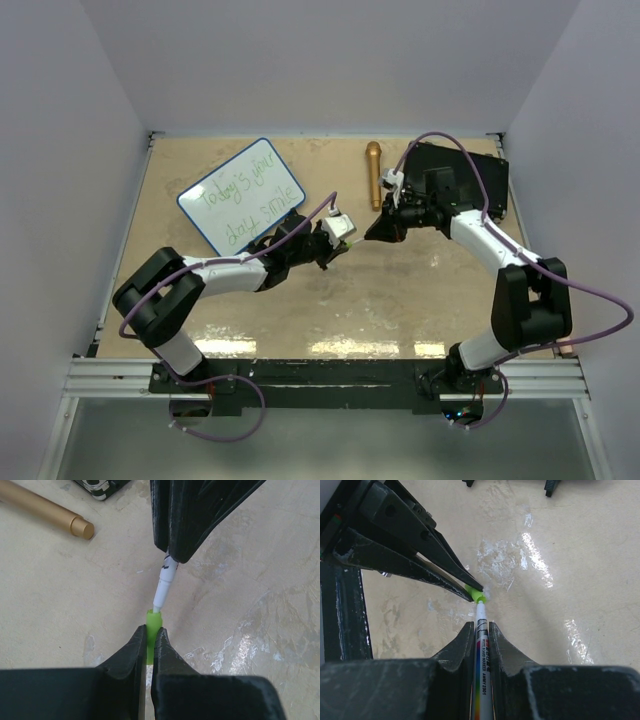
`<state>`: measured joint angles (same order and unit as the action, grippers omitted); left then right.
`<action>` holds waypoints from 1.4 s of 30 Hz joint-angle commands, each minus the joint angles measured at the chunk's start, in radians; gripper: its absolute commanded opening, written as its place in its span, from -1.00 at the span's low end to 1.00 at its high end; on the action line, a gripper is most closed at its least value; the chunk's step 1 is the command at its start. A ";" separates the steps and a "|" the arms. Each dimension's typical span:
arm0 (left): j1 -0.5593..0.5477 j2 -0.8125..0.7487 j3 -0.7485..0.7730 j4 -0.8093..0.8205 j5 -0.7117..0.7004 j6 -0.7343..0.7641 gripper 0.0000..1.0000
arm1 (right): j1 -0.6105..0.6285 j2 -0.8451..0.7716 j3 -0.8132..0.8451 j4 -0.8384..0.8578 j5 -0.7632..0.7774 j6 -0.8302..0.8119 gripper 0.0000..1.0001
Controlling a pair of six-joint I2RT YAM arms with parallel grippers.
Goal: Write a sentence on the whiteboard
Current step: Close the whiteboard marker at the center of the board.
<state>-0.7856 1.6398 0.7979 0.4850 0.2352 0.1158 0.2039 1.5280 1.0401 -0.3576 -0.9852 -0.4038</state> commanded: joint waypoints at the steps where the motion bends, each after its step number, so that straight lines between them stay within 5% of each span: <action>1: 0.005 -0.035 0.003 0.096 0.050 0.008 -1.00 | 0.023 0.018 0.014 0.002 -0.013 -0.006 -1.00; 20: 0.036 -0.061 0.110 0.188 0.263 0.185 -1.00 | 0.063 0.031 0.018 -0.035 -0.165 -0.047 -1.00; 30: -0.021 0.017 0.331 0.247 0.349 0.113 -1.00 | 0.100 0.053 0.008 0.016 -0.125 0.005 -1.00; 42: -0.047 0.040 0.394 0.437 0.343 -0.037 -1.00 | 0.100 0.104 0.012 0.036 -0.078 0.019 -1.00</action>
<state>-0.7460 1.7317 0.9947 0.3428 0.4374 0.1715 0.2283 1.5806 1.0618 -0.3027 -0.9947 -0.4156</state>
